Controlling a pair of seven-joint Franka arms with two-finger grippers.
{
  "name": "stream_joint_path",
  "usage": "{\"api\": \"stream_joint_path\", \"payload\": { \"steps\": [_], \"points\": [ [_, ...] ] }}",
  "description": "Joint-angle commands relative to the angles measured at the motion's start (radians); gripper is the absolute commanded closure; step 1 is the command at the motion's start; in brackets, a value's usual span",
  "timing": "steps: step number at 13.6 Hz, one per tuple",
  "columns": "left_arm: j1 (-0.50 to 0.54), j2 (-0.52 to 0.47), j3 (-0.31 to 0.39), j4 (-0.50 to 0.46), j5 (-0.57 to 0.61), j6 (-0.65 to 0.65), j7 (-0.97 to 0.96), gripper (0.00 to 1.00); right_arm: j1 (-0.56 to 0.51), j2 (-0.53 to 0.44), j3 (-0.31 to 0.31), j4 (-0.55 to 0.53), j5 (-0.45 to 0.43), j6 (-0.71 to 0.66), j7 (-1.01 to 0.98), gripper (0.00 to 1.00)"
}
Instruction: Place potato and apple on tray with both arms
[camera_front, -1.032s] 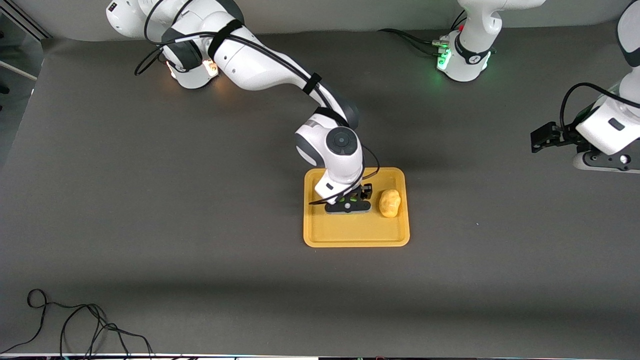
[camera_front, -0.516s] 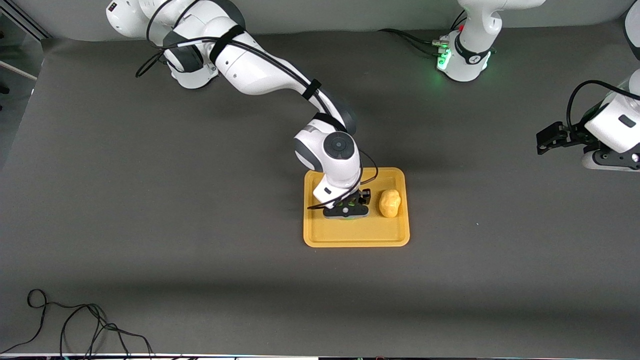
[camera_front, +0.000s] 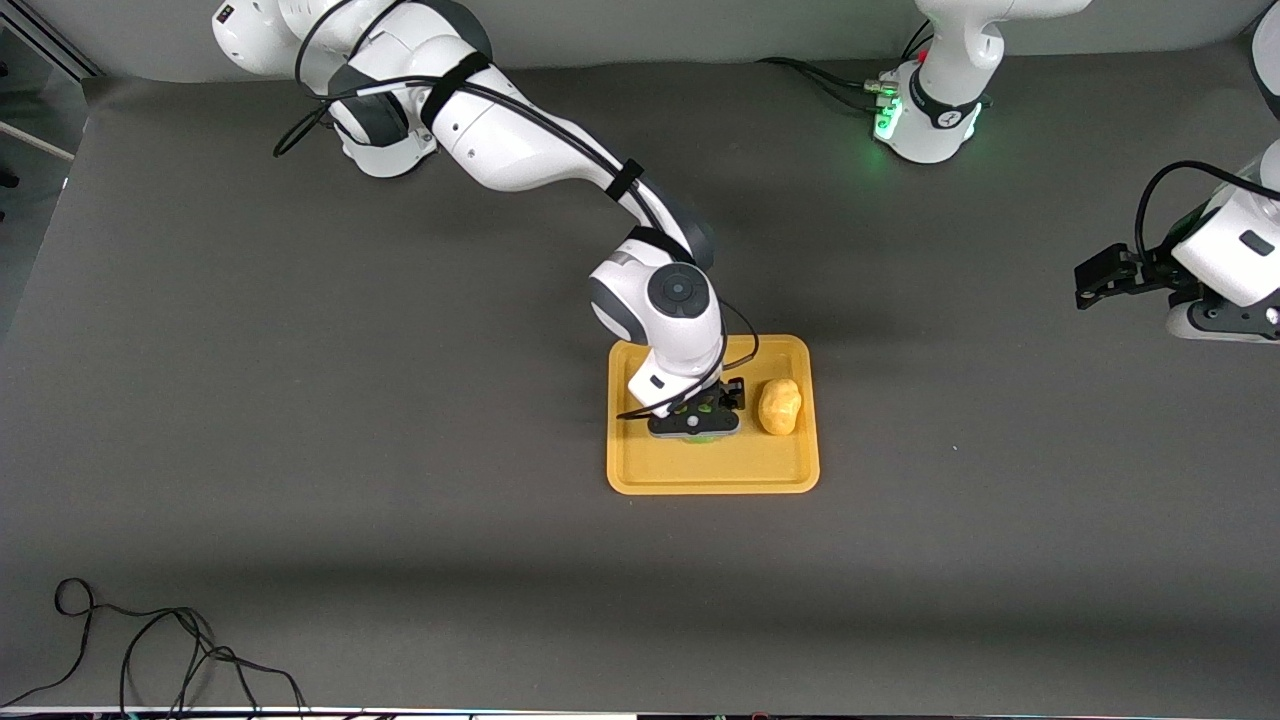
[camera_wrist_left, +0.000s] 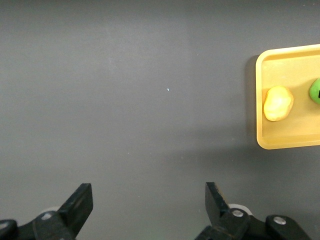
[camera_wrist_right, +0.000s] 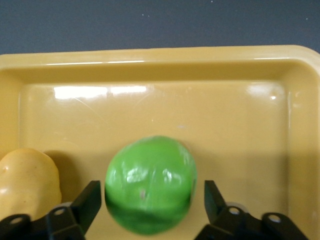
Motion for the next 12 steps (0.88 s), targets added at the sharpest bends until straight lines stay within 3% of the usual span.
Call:
{"api": "stream_joint_path", "payload": {
  "steps": [1,8,12],
  "points": [
    [-0.001,-0.004,0.003,0.002,0.012,-0.009,-0.003,0.00,-0.003,-0.061,0.001,0.017,-0.010,-0.099,0.028,0.00],
    [-0.001,-0.004,0.003,0.002,0.012,-0.017,-0.005,0.00,-0.107,-0.319,0.003,0.015,0.062,-0.437,0.009,0.00],
    [-0.001,-0.004,0.001,0.002,0.012,-0.020,-0.003,0.00,-0.203,-0.496,-0.010,-0.014,0.055,-0.618,-0.154,0.00]
  ]
}}
